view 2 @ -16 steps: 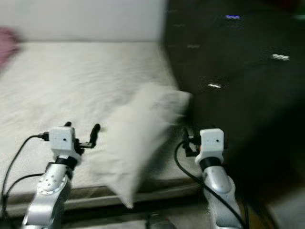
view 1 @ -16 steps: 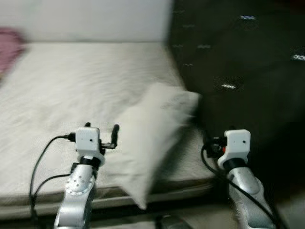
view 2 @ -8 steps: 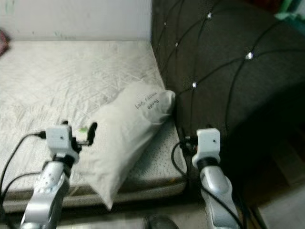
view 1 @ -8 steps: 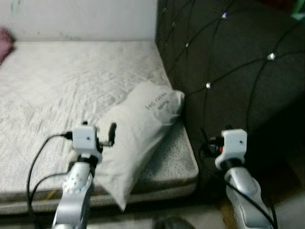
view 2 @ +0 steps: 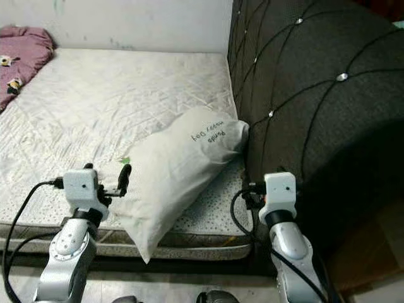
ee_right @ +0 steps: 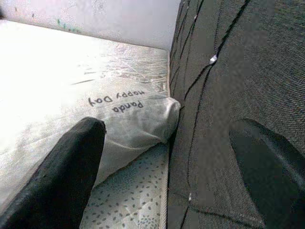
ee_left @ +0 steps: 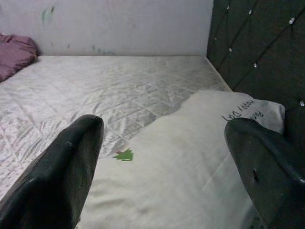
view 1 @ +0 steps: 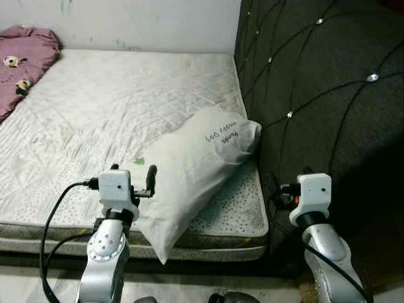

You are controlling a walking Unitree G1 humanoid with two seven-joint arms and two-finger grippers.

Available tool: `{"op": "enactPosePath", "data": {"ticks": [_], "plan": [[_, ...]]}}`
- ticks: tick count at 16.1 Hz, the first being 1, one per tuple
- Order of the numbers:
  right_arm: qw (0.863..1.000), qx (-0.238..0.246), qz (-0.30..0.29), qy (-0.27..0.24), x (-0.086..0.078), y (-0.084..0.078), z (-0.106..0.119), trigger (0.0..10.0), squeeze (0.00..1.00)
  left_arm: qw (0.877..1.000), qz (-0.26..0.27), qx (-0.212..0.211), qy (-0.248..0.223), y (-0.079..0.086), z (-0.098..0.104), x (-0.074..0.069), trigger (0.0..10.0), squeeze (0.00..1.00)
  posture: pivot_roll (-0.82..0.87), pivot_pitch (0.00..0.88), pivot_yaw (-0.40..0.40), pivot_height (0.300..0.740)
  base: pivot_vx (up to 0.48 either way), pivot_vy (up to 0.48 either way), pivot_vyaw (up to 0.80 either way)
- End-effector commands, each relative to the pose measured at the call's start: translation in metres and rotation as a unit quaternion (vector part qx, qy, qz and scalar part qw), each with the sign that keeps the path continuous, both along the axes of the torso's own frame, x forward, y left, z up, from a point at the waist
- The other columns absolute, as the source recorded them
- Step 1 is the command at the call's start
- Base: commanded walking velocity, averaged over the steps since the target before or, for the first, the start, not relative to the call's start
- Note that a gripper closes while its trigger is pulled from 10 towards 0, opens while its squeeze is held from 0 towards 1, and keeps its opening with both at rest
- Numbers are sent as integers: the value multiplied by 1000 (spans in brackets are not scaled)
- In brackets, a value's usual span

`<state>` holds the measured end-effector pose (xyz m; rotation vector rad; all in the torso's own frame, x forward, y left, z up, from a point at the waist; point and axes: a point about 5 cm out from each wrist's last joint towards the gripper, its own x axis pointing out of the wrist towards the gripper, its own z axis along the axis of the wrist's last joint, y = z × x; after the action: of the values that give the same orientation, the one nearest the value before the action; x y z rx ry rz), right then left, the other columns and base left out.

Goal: Clean up the room

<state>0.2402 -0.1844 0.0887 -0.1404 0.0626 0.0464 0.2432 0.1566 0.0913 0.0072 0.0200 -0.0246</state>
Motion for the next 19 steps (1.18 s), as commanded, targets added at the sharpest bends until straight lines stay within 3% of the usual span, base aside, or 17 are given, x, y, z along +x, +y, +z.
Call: {"op": "enactPosePath", "data": {"ticks": [1, 4, 8, 14, 19], "plan": [[1000, -8, 1, -17, -1, 0, 7, 10000, 0, 1000, 1, 5, -8, 1, 5, 0, 10000, 0, -54, 57, -13, 740, 0, 0, 0], [998, -40, -2, -38, 0, -2, 11, 10000, 0, 1000, 1, 12, -8, 2, 6, -3, 10000, 0, -54, 64, -17, 740, 0, 0, 0], [1000, 1, 13, -20, -1, 2, 8, 10000, 0, 1000, 6, 16, -6, 6, 5, -3, 10000, 0, -51, 65, -22, 740, 0, 0, 0], [1000, 0, 20, -19, -1, 3, 8, 10000, 0, 1000, -9, 13, -12, 3, 7, -2, 10000, 0, -53, 63, -23, 740, 0, 0, 0], [1000, 4, 21, -13, -2, 3, 7, 10000, 0, 1000, -18, 8, -14, 0, 8, -2, 10000, 0, -55, 62, -24, 740, 283, 0, -160]]}}
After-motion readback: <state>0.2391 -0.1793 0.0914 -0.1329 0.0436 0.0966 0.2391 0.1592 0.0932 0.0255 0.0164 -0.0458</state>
